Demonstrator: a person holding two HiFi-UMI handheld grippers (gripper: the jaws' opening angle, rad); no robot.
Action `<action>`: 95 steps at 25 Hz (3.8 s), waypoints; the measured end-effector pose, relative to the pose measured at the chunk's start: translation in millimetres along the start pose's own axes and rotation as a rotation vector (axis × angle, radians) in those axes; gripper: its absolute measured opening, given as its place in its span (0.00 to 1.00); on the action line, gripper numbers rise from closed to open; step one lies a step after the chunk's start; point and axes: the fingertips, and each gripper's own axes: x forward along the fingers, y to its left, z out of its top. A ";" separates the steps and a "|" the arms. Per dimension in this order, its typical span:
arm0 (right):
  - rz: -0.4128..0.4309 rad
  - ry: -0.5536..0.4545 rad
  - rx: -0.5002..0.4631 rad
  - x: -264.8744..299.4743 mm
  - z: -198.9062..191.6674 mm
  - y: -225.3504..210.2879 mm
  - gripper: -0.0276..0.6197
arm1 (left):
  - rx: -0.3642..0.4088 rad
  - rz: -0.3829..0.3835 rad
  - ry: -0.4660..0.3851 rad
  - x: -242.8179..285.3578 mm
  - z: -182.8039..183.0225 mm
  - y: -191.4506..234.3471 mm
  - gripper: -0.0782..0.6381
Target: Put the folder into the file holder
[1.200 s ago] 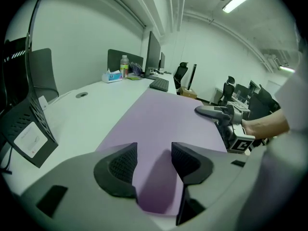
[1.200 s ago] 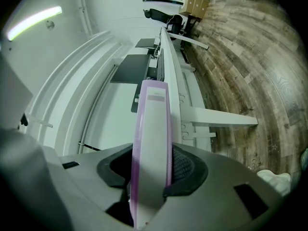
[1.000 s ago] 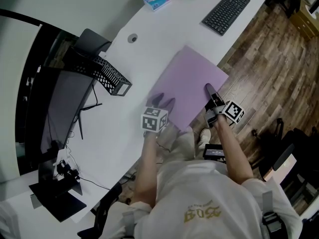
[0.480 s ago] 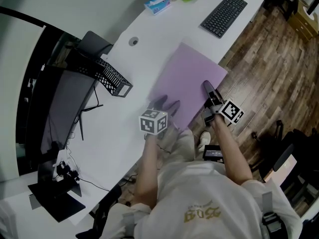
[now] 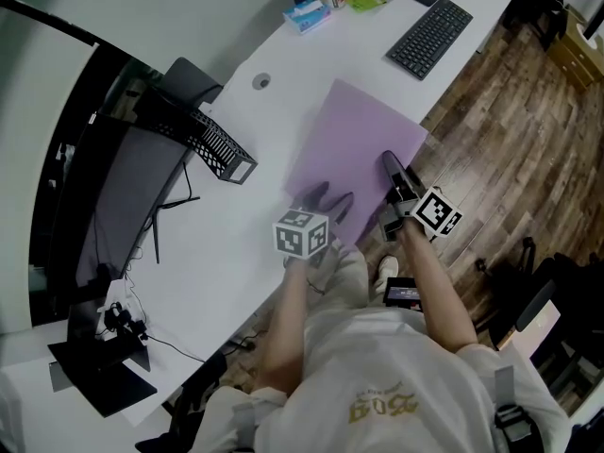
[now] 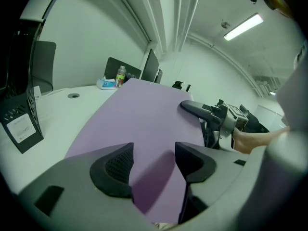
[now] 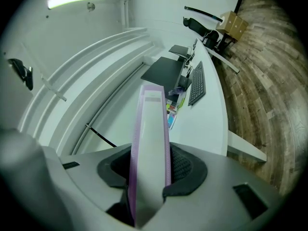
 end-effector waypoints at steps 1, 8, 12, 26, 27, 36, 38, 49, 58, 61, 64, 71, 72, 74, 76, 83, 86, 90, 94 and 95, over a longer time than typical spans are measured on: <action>0.005 0.003 -0.011 1.3 0.1 3.9 0.31 | -0.002 0.005 -0.007 -1.0 0.9 0.8 0.51; 0.046 0.013 -0.092 8.7 1.7 31.6 0.31 | -0.032 0.015 -0.060 -7.8 11.1 4.3 0.51; 0.083 0.016 -0.153 10.6 5.3 53.7 0.31 | -0.047 0.001 -0.090 -12.4 19.5 1.4 0.50; 0.233 0.013 -0.380 6.0 19.4 138.5 0.31 | -0.054 -0.072 -0.232 -41.9 57.3 -16.1 0.49; 0.244 0.014 -0.405 4.3 19.9 144.7 0.31 | -0.053 -0.070 -0.242 -43.6 59.7 -18.1 0.49; 0.336 0.003 -0.500 -12.3 24.0 198.0 0.32 | -0.039 -0.086 -0.354 -76.0 82.7 -35.5 0.49; 0.359 0.004 -0.517 -14.2 22.7 209.7 0.32 | -0.053 -0.089 -0.389 -85.3 89.5 -35.8 0.49; 0.539 0.028 -0.613 -21.6 0.7 278.2 0.32 | -0.114 -0.045 -0.550 -139.8 107.6 -33.6 0.48; 0.612 0.061 -0.631 -9.4 -37.7 314.5 0.33 | -0.160 -0.019 -0.660 -182.4 108.8 -3.8 0.48; 0.623 0.064 -0.644 1.6 -47.8 323.3 0.34 | -0.182 -0.032 -0.689 -190.0 112.7 11.3 0.48; 0.631 0.061 -0.655 15.1 -59.0 334.4 0.34 | -0.190 -0.045 -0.710 -200.1 119.5 28.8 0.48; 0.651 0.037 -0.674 48.5 -77.6 358.4 0.35 | -0.188 -0.076 -0.756 -219.9 143.1 68.6 0.48; 0.650 0.036 -0.675 53.3 -80.8 360.3 0.35 | -0.191 -0.080 -0.759 -221.9 144.8 74.6 0.48; 0.648 0.035 -0.676 64.4 -87.4 364.6 0.35 | -0.200 -0.083 -0.765 -226.4 148.9 87.6 0.47; 0.645 0.034 -0.677 75.3 -93.5 368.6 0.35 | -0.209 -0.085 -0.774 -230.9 153.0 100.0 0.47; 0.635 0.048 -0.693 102.3 -117.2 375.9 0.36 | -0.258 -0.099 -0.819 -242.3 160.1 136.6 0.45; 0.639 0.063 -0.709 110.7 -129.9 378.2 0.37 | -0.281 -0.093 -0.846 -247.9 161.9 153.2 0.44; 0.635 0.077 -0.717 122.7 -141.3 379.7 0.37 | -0.311 -0.085 -0.883 -254.3 164.8 172.8 0.42; 0.626 0.083 -0.728 137.1 -148.4 380.5 0.37 | -0.325 -0.086 -0.892 -255.4 168.9 188.4 0.42; 0.626 0.084 -0.735 140.1 -151.8 380.5 0.37 | -0.332 -0.089 -0.896 -255.5 168.6 192.2 0.41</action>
